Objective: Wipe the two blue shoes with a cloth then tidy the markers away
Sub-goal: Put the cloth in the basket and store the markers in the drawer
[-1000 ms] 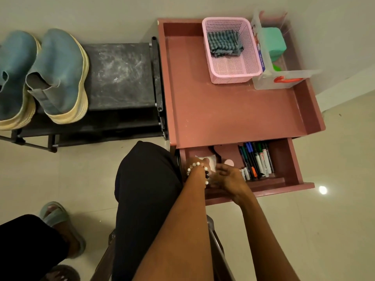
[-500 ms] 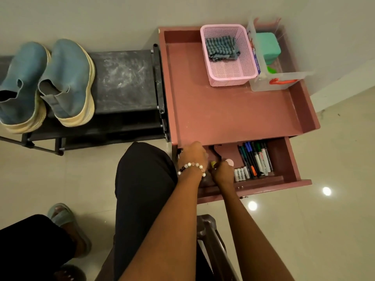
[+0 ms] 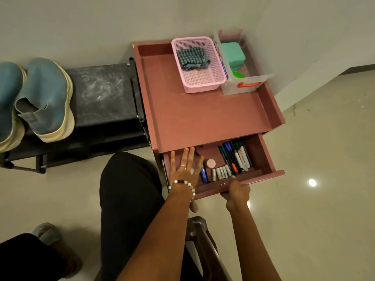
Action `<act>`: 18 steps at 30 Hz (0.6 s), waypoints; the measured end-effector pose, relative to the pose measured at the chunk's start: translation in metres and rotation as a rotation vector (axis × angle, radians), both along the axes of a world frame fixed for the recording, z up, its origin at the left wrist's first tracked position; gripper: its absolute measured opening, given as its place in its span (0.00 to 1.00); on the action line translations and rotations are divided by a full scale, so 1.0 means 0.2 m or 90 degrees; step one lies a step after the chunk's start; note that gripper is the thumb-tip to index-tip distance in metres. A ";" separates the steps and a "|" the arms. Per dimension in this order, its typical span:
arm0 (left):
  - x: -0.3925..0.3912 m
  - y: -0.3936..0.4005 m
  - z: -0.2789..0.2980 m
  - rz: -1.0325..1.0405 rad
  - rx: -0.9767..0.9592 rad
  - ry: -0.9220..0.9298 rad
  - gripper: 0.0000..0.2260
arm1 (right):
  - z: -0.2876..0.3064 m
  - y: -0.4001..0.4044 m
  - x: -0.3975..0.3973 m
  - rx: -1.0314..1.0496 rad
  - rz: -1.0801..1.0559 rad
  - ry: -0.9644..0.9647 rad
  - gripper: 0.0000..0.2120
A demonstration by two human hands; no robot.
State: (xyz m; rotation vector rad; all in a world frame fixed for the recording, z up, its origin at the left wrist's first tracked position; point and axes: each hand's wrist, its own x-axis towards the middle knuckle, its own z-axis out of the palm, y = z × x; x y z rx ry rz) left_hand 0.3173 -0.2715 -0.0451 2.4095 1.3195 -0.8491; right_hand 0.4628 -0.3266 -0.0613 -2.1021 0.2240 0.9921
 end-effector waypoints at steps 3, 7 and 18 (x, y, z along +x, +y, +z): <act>0.00 -0.01 -0.02 0.065 0.054 -0.019 0.48 | -0.01 0.04 0.00 0.009 -0.015 0.001 0.19; 0.01 0.03 -0.07 0.139 0.176 -0.093 0.40 | -0.03 0.15 0.02 0.035 0.016 0.029 0.25; -0.07 0.35 -0.04 0.242 0.176 -0.113 0.28 | 0.02 0.66 -0.02 0.172 0.094 0.069 0.16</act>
